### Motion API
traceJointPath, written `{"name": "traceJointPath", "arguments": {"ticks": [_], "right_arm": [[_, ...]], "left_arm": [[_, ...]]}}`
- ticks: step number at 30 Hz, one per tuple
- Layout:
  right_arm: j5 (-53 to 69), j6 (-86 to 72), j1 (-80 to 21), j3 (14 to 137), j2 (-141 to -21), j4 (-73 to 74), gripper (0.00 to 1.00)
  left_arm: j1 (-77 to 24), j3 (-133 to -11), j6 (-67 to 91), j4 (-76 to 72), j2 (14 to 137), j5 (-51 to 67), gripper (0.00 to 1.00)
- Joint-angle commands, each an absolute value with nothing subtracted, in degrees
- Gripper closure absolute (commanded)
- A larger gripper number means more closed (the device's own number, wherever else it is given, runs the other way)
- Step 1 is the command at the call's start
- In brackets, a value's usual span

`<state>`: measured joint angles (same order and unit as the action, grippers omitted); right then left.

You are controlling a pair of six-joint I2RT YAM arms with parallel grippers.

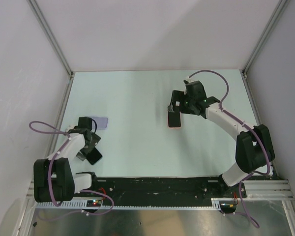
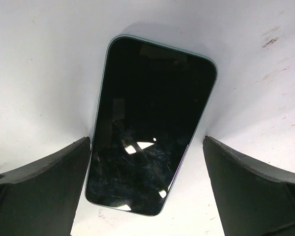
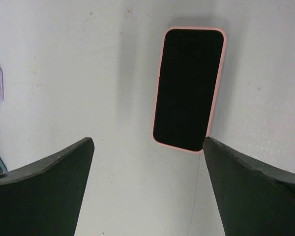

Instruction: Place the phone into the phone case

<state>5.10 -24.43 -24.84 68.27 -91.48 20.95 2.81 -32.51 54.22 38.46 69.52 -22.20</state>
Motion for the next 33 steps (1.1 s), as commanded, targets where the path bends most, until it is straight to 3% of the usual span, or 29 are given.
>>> {"name": "traceJointPath", "arguments": {"ticks": [1,9,11,14,17,33], "right_arm": [[6.62,-24.87,-24.12,67.63,-88.54,18.52,0.02],[8.16,-25.21,-23.38,66.81,-87.96,17.68,0.02],[8.41,-25.27,-23.12,66.6,-87.91,17.49,0.02],[8.66,-25.37,-22.88,66.4,-87.83,17.34,0.02],[8.7,-25.4,-22.78,66.23,-87.81,17.2,0.02],[8.63,-25.49,-22.23,65.86,-88.17,16.91,0.02]], "left_arm": [[4.74,-29.26,49.86,36.47,69.85,-19.02,0.0],[6.42,-28.34,47.26,34.82,70.91,-16.4,0.04],[6.48,-28.8,46.64,34.9,71.52,-16.25,0.09],[6.44,-29.67,45.49,34.89,72.39,-15.35,0.25],[6.54,-30.26,44.94,34.85,72.96,-14.14,0.32],[1.34,-31.74,48.48,34.9,74.34,-12.96,0.45]]}}
